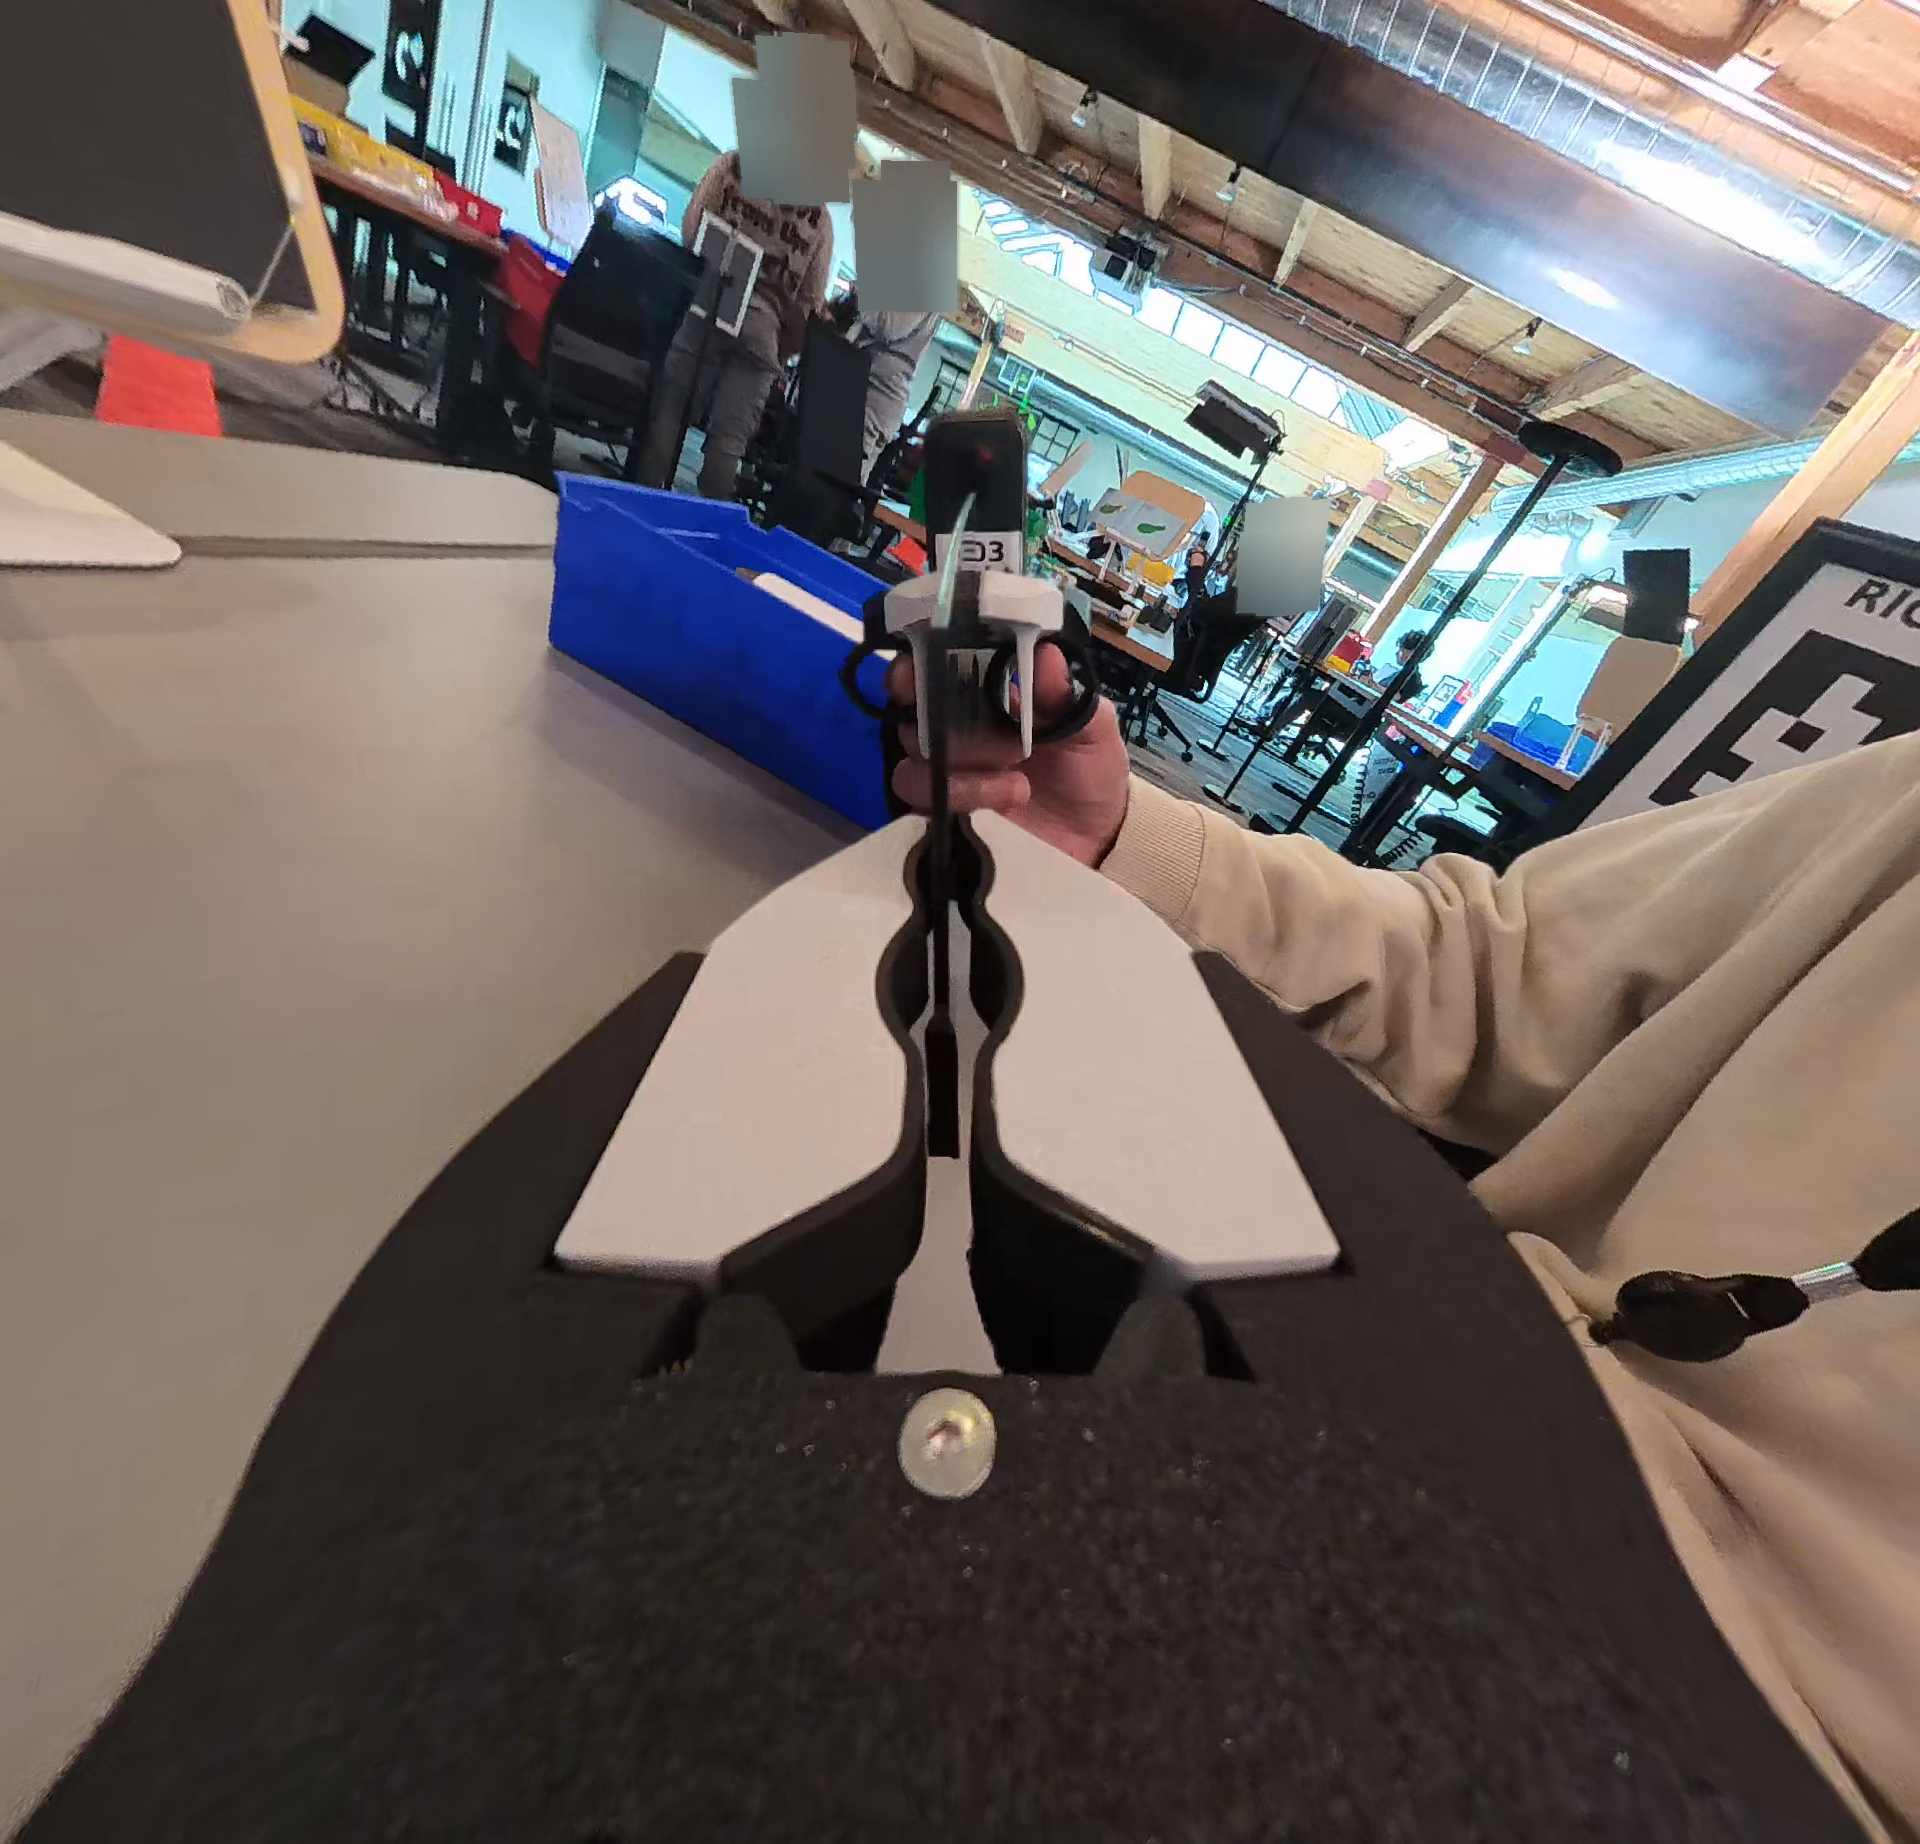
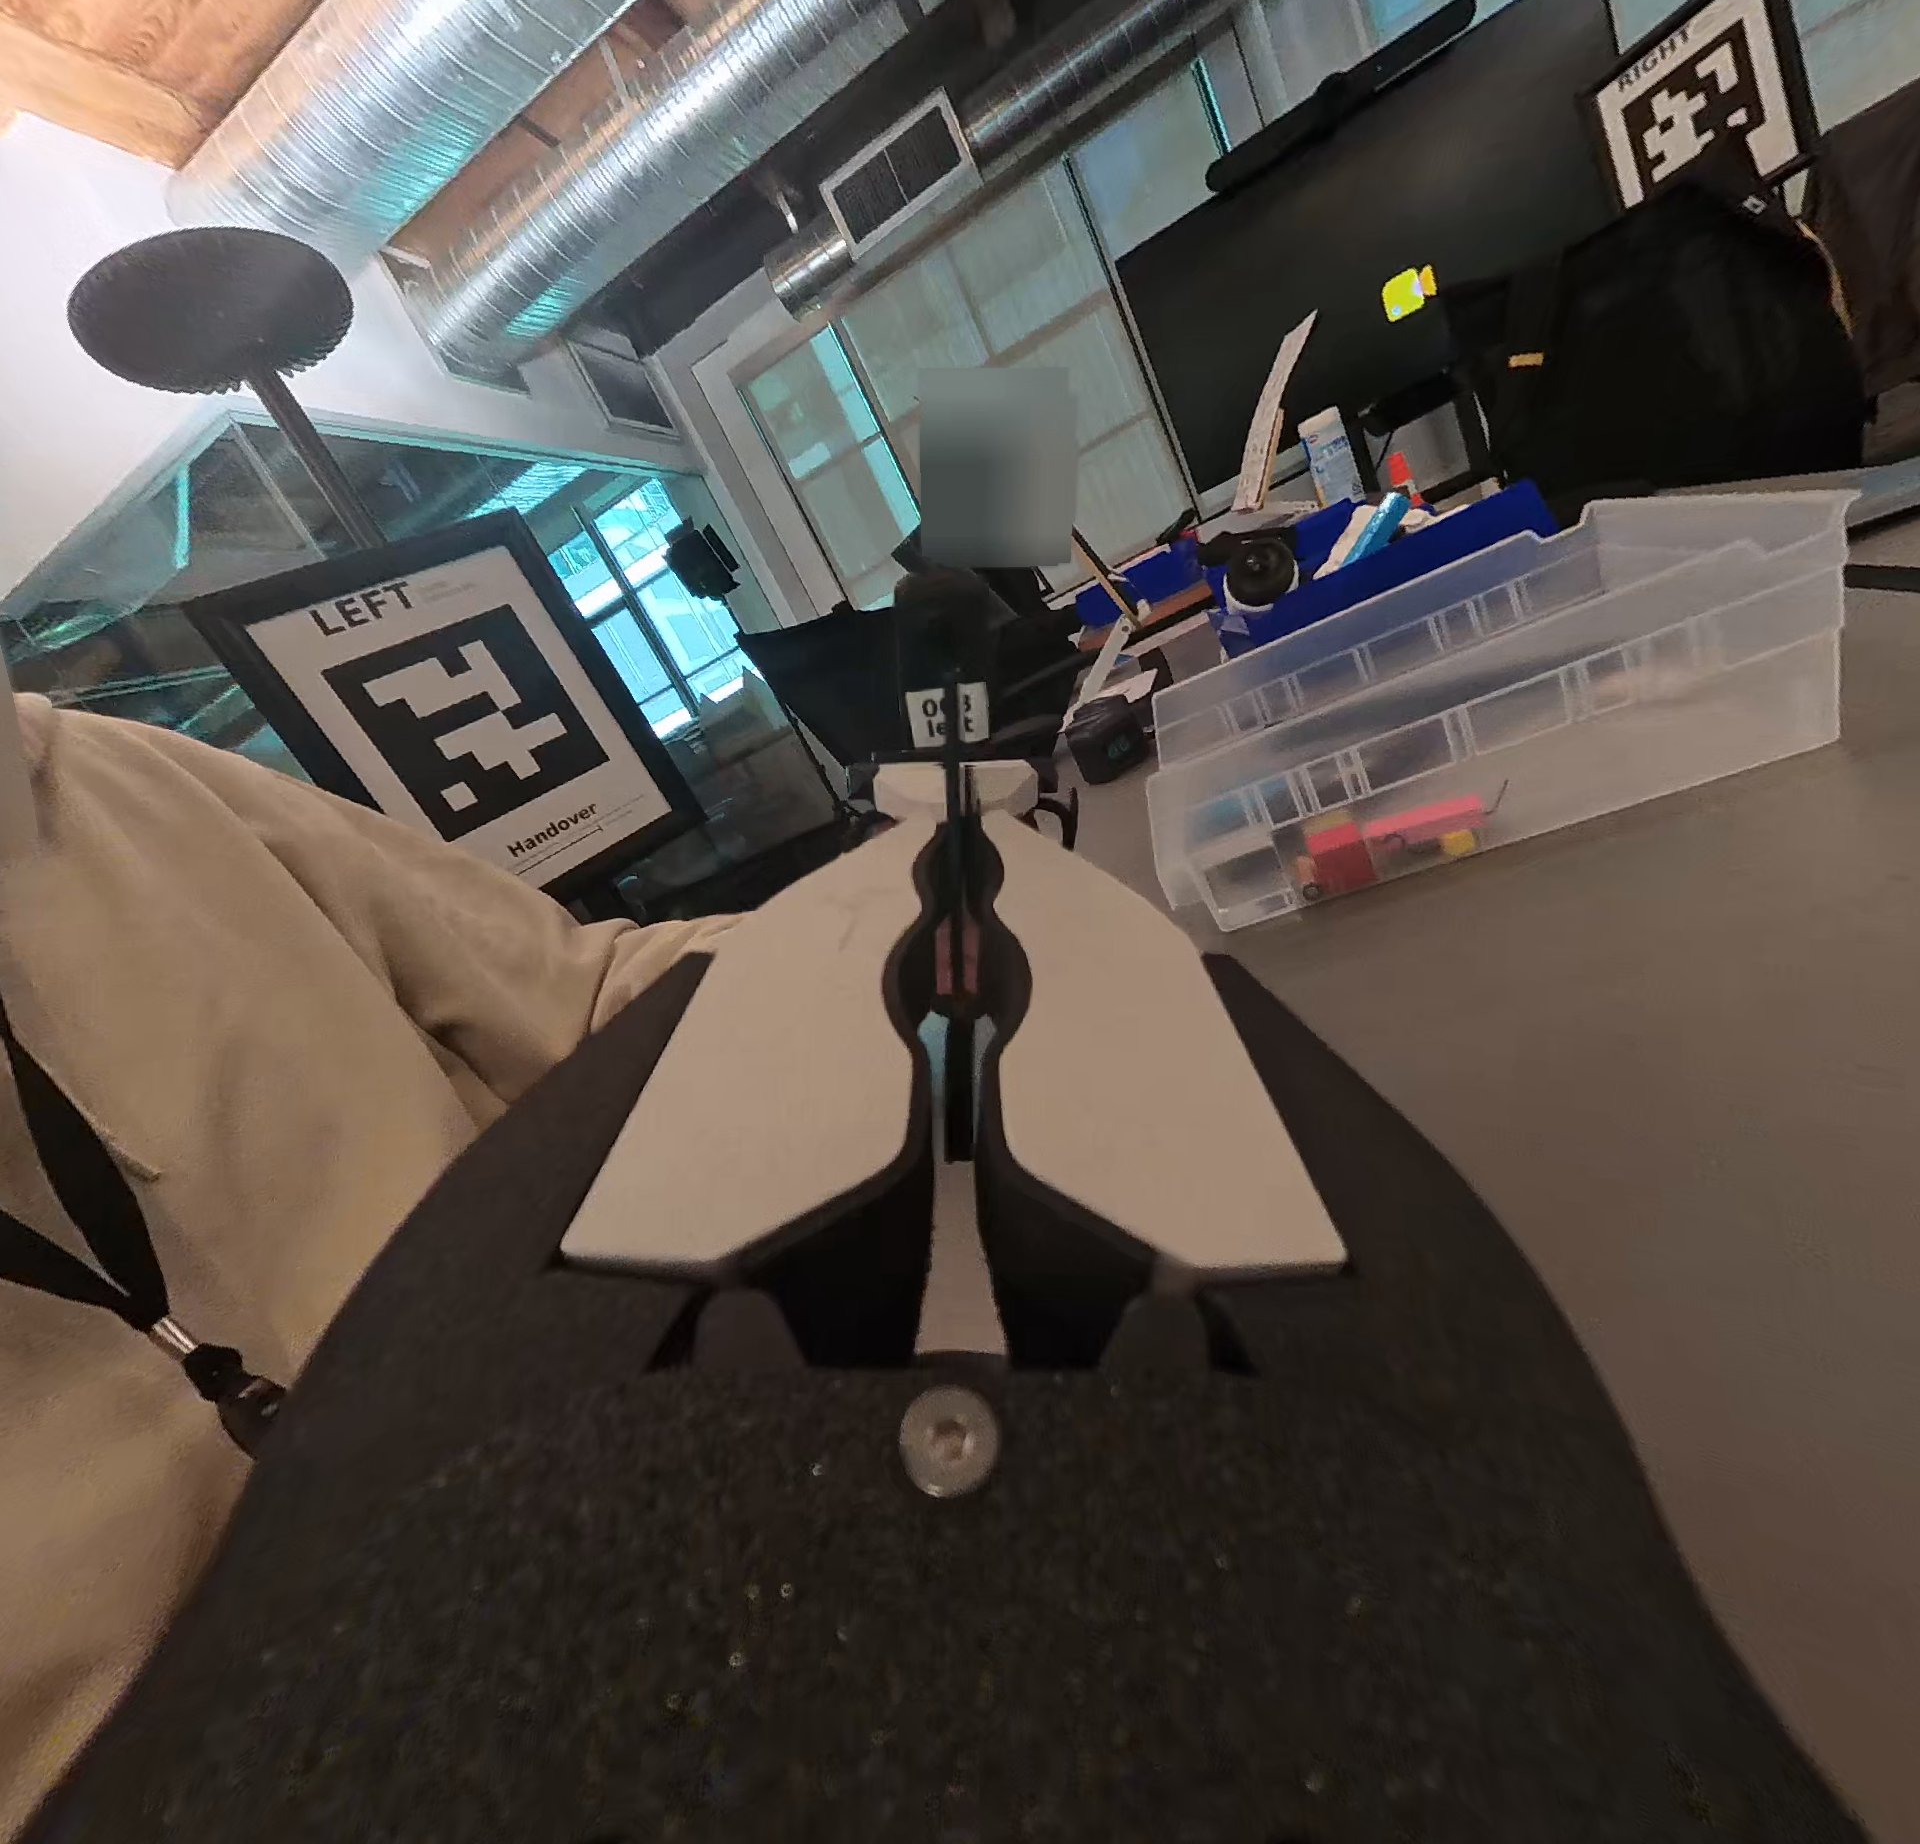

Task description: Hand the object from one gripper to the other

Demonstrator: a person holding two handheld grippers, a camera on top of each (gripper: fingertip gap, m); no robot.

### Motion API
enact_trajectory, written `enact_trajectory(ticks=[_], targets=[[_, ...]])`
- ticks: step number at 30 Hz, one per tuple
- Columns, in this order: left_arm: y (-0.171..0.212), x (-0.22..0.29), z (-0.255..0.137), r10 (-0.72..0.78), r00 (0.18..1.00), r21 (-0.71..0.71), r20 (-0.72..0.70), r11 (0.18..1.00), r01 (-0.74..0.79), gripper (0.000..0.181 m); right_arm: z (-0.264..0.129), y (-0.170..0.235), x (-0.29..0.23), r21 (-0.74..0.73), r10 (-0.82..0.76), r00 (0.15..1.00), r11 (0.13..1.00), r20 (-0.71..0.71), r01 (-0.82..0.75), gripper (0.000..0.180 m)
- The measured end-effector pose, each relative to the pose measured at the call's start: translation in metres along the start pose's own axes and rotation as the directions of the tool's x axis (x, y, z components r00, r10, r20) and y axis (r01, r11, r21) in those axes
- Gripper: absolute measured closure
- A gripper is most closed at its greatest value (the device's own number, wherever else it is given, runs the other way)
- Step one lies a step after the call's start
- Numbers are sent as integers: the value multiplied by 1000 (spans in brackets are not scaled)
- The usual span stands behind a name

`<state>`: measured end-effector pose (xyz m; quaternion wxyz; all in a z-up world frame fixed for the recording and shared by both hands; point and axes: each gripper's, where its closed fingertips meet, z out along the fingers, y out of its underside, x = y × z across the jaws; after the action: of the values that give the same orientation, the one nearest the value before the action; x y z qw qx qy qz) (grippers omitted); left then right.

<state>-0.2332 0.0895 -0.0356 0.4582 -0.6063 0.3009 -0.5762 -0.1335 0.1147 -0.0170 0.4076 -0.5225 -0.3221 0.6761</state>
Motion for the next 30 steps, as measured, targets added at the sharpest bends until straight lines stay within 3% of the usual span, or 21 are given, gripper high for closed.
enact_trajectory(ticks=[2, 5, 10, 15, 20, 26, 30], targets=[[2, -5, -1, -4, 1000, -15, 25, 1000, 5, 180, -1, 5, 7, -37, -40, 998, 999, -50, 38, 177], [4, -11, 0, 54, 995, -49, 89, 998, -49, 180, -4, 10, 22, -151, -163, 969, 979, -188, 136, 151], [13, -21, 3, 168, 966, -143, 195, 980, -142, 180, -16, -1, 33, -408, -403, 849, 877, -342, 252, 129], [27, -18, 8, 245, 946, -228, 210, 954, -197, 179, -9, -17, 22, -641, -589, 764, 698, -262, 318, 123], [33, -9, 14, 307, 932, -270, 193, 930, -251, 179, 23, -10, 8, -811, -581, 806, 520, -108, 267, 123], [31, -2, 19, 339, 925, -273, 171, 919, -286, 179, 71, 22, 1, -914, -564, 819, 269, 106, 304, 137], [29, 2, 19, 352, 920, -262, 171, 917, -302, 179, 85, 41, 0, -920, -492, 858, 252, 145, 299, 146]])
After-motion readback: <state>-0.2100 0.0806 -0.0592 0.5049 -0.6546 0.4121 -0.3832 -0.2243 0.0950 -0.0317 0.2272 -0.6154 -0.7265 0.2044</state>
